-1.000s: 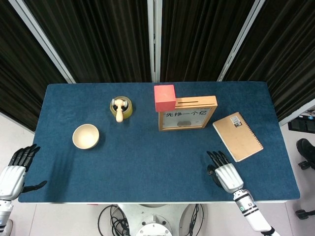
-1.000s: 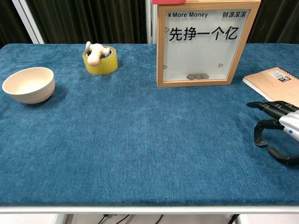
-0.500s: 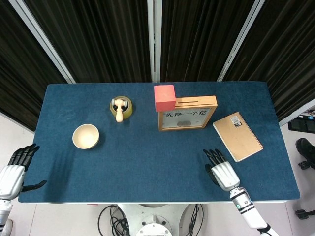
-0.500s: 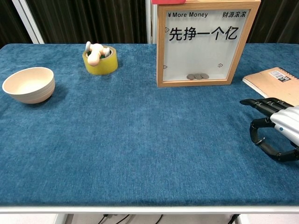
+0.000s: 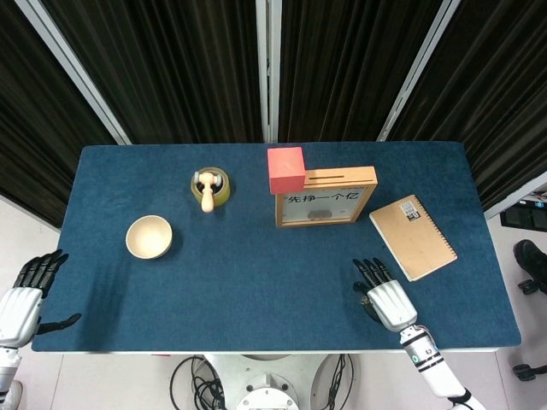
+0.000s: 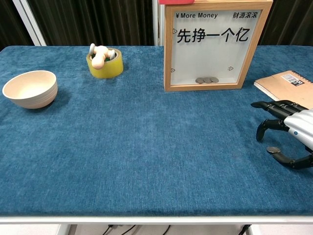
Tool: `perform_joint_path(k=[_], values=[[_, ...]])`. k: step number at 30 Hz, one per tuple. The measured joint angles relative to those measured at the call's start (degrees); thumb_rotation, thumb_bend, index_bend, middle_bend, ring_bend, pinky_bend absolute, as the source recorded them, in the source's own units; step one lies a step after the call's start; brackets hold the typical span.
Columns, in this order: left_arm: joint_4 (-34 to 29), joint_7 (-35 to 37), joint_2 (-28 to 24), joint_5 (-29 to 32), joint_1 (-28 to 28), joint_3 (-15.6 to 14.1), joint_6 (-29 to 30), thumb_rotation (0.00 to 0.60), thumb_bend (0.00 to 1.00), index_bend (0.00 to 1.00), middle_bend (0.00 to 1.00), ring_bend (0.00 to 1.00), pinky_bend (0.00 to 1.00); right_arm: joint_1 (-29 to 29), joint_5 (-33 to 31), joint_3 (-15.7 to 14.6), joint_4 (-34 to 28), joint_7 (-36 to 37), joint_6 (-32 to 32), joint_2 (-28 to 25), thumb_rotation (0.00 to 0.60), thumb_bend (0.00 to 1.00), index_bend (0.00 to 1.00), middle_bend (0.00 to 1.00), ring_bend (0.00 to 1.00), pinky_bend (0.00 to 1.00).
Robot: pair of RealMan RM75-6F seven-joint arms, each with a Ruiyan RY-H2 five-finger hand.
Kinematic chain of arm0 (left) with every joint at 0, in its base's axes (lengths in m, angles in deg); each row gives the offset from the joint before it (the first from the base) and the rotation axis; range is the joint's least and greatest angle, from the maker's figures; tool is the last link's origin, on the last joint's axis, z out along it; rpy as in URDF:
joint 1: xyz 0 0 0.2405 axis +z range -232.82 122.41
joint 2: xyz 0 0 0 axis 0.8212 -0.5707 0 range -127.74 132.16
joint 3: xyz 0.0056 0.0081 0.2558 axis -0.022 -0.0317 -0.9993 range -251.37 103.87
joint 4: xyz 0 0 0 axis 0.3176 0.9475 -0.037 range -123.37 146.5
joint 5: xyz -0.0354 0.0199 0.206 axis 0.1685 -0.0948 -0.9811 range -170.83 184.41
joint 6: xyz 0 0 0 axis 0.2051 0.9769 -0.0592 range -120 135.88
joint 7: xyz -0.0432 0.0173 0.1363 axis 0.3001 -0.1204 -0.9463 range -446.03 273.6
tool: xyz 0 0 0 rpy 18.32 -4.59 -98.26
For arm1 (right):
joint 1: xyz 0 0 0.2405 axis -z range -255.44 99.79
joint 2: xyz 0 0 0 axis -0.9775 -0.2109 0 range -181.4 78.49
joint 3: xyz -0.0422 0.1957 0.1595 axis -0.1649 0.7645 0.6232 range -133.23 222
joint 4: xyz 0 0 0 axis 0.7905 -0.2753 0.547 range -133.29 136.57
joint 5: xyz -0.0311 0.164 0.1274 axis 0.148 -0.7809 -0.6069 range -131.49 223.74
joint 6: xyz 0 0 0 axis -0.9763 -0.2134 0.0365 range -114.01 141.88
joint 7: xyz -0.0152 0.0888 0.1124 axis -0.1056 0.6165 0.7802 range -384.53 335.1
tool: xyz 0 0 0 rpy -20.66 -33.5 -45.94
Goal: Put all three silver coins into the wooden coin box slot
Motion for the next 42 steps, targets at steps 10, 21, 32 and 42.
perform_joint_path(k=[10, 21, 32, 42], values=[[-0.1, 0.3, 0.0, 0.0, -0.2, -0.2, -0.5, 0.6, 0.0, 0.03, 0.0, 0.0, 0.0, 0.4, 0.0, 0.2, 0.6, 0.7, -1.0, 0.0, 0.6, 0.33, 0.44, 0.02, 0.0, 0.0], [-0.1, 0.1, 0.0, 0.2, 0.0, -0.3, -0.6, 0.6, 0.0, 0.03, 0.0, 0.0, 0.0, 0.4, -0.2, 0.4, 0.9, 0.7, -1.1, 0.3, 0.6, 0.36, 0.51, 0.03, 0.0, 0.0], [0.0, 0.1, 0.0, 0.2, -0.1, -0.3, -0.7, 0.6, 0.0, 0.03, 0.0, 0.0, 0.0, 0.3, -0.4, 0.6, 0.8, 0.7, -1.0, 0.4, 0.6, 0.44, 0.56, 0.03, 0.0, 0.0], [-0.2, 0.0, -0.1, 0.0, 0.0, -0.3, -0.2, 0.6, 0.0, 0.03, 0.0, 0.0, 0.0, 0.2, -0.3, 0.9, 0.2, 1.1, -1.8, 0.0, 0.6, 0.44, 0.63, 0.03, 0.0, 0.0]])
